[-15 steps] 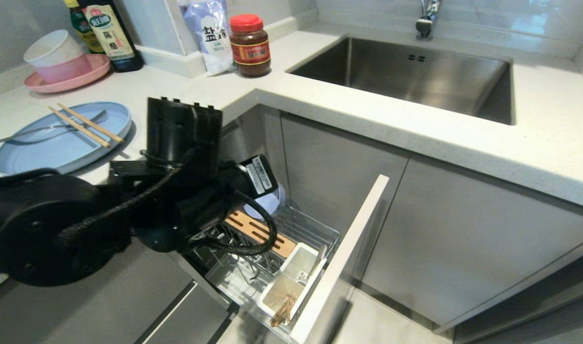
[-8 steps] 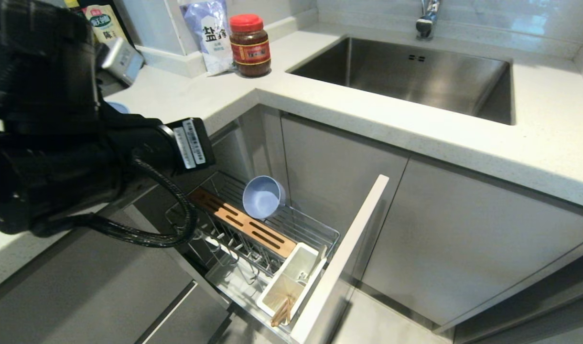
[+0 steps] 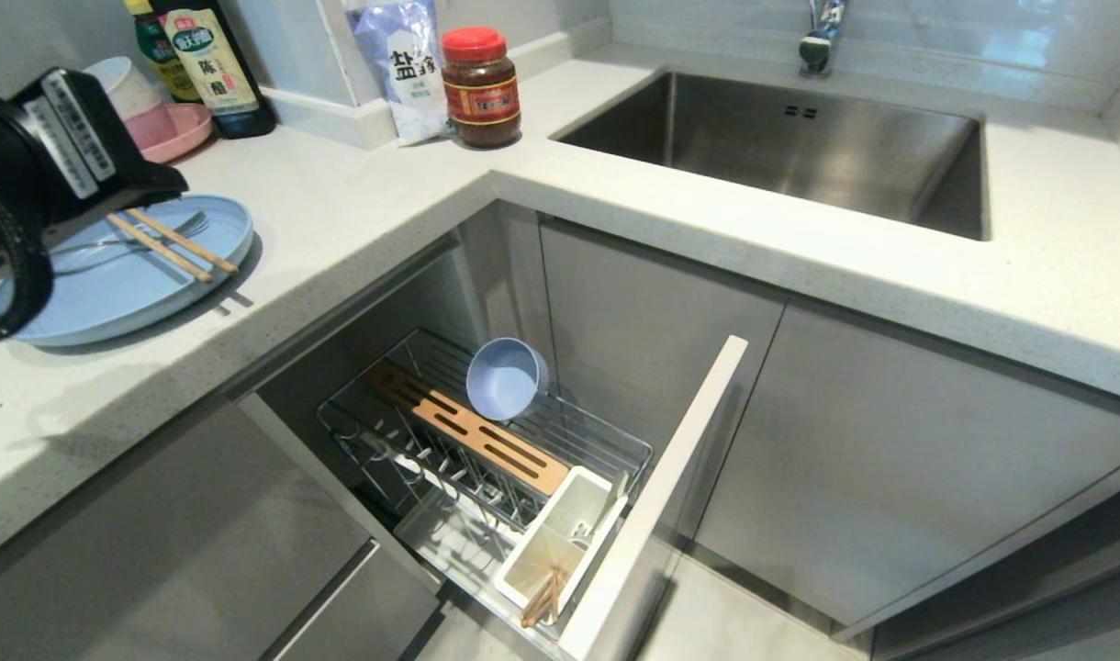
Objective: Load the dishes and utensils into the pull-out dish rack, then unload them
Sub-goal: Pick up the chopsticks and place it in the cupboard
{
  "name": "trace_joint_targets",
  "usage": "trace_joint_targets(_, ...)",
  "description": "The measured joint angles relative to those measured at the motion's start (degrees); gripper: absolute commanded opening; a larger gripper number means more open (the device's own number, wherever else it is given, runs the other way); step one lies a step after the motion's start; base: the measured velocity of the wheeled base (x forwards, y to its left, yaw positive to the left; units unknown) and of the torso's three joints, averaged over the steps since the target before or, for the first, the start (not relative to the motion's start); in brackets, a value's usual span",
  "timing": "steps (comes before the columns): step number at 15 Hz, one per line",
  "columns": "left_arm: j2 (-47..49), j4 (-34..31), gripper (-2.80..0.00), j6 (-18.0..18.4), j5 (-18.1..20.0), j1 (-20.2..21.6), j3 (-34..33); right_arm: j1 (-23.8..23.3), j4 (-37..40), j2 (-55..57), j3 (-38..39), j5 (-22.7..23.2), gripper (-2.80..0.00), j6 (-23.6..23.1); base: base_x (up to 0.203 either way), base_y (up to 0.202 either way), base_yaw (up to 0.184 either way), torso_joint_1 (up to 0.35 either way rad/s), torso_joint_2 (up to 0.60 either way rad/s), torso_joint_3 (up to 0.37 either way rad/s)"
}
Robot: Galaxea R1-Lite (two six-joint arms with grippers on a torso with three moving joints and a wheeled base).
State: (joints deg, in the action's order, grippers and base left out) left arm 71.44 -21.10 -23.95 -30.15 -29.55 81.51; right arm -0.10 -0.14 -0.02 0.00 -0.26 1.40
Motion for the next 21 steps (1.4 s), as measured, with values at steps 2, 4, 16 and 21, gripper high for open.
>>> trace_joint_targets(2, 0.46, -6.16, -2.8, -2.76, 0.87, 3.34, 5.24, 0.0, -0.02, 0.0, 0.0, -0.01, -2.8, 0.0, 0.0, 0.0, 0.0, 0.0, 0.0, 0.0)
trace_joint_targets(4, 1.95, -15.06, -2.8, -7.01, 1.05, 6.02, 12.02, 0.0, -0.02, 0.0, 0.0, 0.01, -2.8, 0.0, 0.0, 0.0, 0.0, 0.0, 0.0, 0.0)
trace_joint_targets(16, 14.78, -30.22, 0.0, -12.84, -2.79, 18.14, 24.83, 0.0, -0.02, 0.0, 0.0, -0.01, -2.8, 0.0, 0.0, 0.0, 0.0, 0.0, 0.0, 0.0)
trace_joint_targets(21, 17.58, -29.26, 0.0, -12.82, -2.79, 19.12, 26.02, 0.0, -0.02, 0.0, 0.0, -0.01, -2.8, 0.0, 0.0, 0.0, 0.0, 0.0, 0.0, 0.0)
